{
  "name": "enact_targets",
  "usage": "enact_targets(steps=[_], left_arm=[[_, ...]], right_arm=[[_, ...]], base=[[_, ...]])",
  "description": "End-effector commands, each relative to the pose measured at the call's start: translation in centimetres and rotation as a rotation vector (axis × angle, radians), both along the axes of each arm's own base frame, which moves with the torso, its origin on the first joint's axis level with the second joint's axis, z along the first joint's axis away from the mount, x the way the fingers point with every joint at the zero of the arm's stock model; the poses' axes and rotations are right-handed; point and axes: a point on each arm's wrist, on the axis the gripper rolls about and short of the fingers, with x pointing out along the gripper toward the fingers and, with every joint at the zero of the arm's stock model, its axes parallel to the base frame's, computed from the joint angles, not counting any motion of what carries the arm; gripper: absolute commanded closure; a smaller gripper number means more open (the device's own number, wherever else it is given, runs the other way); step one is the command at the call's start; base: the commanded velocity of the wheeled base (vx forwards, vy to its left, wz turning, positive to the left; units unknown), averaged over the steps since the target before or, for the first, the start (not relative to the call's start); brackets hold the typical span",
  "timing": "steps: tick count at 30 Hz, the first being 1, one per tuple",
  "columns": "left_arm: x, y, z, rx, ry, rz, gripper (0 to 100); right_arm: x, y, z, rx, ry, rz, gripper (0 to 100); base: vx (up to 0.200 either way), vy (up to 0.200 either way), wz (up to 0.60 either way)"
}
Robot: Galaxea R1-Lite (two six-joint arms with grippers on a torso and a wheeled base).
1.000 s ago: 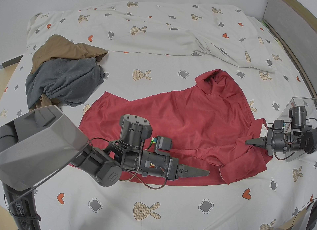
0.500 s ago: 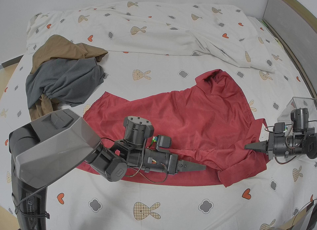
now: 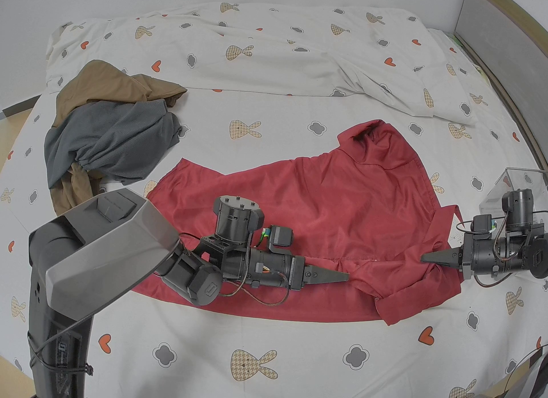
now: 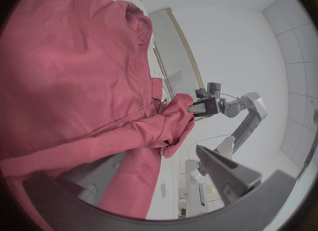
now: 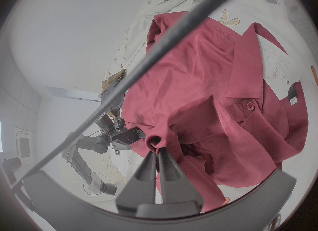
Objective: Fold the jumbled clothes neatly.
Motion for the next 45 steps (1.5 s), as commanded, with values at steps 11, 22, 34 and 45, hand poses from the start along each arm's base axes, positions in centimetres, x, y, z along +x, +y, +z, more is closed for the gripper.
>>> enact_targets(steps=[11, 22, 34, 45], left_arm=[[1.9, 1.7, 0.0, -0.010, -0.014, 0.057, 100], [0.1, 1.5, 1.5, -0.009, -0.011, 0.031, 100], [-0.6, 1.1, 1.7, 0.009, 0.012, 0.014, 0], [1.1, 0.1, 0.3, 0.010, 0.029, 0.018, 0]], right_arm=[[-0.6, -0.2, -0.5, -0.002, 0.020, -0.010, 100], [-0.8, -0.4, 0.0, -0.002, 0.002, -0.018, 100], [-0.8, -0.4, -0.1, -0.001, 0.005, -0.018, 100], [-1.0, -0.3, 0.3, -0.001, -0.008, -0.014, 100]], base=[[0.000, 0.000, 0.00], [0.000, 0.000, 0.00], [0.000, 0.000, 0.00], [0.000, 0.000, 0.00]])
